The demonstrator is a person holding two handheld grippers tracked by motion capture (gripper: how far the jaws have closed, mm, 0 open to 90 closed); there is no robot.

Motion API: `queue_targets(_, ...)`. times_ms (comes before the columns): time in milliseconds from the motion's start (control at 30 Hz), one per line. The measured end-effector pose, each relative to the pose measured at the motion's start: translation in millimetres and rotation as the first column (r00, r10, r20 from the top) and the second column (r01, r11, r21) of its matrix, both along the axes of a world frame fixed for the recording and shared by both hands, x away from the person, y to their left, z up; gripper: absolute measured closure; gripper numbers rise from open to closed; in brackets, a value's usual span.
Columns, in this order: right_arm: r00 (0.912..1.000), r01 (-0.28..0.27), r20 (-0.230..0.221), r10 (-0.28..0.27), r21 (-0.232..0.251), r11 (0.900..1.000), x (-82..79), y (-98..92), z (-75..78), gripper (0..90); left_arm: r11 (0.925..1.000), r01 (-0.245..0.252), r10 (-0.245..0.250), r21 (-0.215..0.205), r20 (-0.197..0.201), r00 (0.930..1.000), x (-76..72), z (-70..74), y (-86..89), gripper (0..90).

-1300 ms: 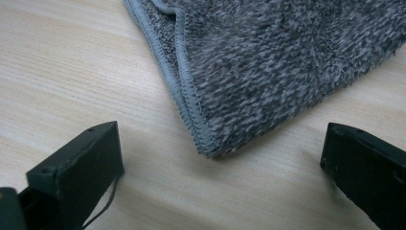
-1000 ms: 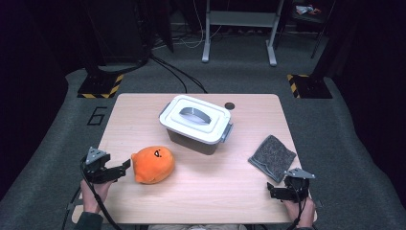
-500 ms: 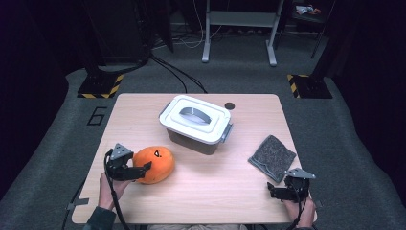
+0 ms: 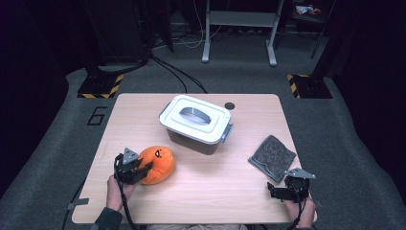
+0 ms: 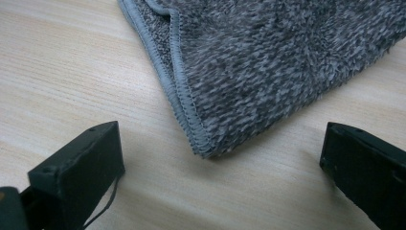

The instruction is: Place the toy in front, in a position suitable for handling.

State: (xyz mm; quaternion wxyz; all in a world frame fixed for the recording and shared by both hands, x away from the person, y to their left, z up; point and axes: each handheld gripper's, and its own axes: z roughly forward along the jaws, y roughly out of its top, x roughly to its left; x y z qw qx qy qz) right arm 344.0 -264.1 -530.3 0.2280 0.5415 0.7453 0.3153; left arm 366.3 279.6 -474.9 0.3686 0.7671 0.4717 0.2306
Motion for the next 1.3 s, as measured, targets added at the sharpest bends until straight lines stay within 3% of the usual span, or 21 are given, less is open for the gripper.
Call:
queue_targets(233,1.0000,0.004,0.003,-0.004,0.002,1.000,0.4,-0.6,0.2,0.9,0.9984,0.028,-0.027,-0.049,0.030,0.9992,-3.7,4.3,3.4,70.1)
queue_targets(667,0.9999,0.009,0.008,-0.009,0.002,1.000,0.4,-0.8,0.1,1.5,0.9930,0.096,-0.092,-0.069,0.061,0.9939,-9.5,17.3,-7.8,70.0)
queue_targets(933,0.9999,0.009,0.008,-0.009,0.002,1.000,0.4,-0.8,0.1,1.5,0.9835,0.158,-0.151,-0.089,0.081,0.9853,-15.5,23.8,-21.7,69.8)
queue_targets(1300,0.9999,0.009,0.008,-0.009,0.002,1.000,0.4,-0.8,0.1,1.5,0.9646,0.245,-0.238,-0.097,0.083,0.9678,-20.6,28.6,-47.5,69.0)
